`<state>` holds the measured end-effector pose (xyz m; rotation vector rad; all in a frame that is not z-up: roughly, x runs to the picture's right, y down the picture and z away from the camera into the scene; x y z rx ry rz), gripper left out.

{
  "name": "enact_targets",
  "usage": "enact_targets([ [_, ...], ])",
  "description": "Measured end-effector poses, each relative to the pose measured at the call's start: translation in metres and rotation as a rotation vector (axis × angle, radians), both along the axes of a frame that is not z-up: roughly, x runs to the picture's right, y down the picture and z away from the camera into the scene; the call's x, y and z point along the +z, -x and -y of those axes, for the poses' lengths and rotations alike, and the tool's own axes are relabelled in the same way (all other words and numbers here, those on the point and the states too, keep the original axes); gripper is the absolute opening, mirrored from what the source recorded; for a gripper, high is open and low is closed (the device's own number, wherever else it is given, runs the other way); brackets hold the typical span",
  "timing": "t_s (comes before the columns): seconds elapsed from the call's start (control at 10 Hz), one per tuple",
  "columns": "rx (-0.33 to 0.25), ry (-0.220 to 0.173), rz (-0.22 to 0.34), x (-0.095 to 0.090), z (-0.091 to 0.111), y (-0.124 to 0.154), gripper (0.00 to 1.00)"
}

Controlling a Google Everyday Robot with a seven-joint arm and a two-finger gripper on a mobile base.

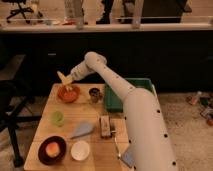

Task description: Place banana in red bowl

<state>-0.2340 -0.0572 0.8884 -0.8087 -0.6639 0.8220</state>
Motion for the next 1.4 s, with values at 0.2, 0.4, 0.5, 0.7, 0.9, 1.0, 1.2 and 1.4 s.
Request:
enact_targets([
  [0.2, -0.001, 0.000, 0.000, -0.0001, -0.0002, 0.0005, 0.35],
  [0.4, -0.001, 0.000, 0.000, 0.0000, -0.0003, 0.0005, 0.56],
  [0.5, -0.001, 0.000, 0.001, 0.0000, -0.0004, 0.0006, 0.64],
  [0.7, -0.002, 0.001, 0.001, 0.0003, -0.0011, 0.0013, 0.80],
  [0.9, -0.003, 0.001, 0.001, 0.0006, -0.0018, 0.0016, 0.80],
  [1.0, -0.003, 0.002, 0.001, 0.0007, -0.0019, 0.0015, 0.80],
  [1.2, -0.003, 0.002, 0.001, 0.0007, -0.0019, 0.0016, 0.80],
  [1.4, -0.003, 0.002, 0.001, 0.0007, -0.0019, 0.0016, 0.80],
])
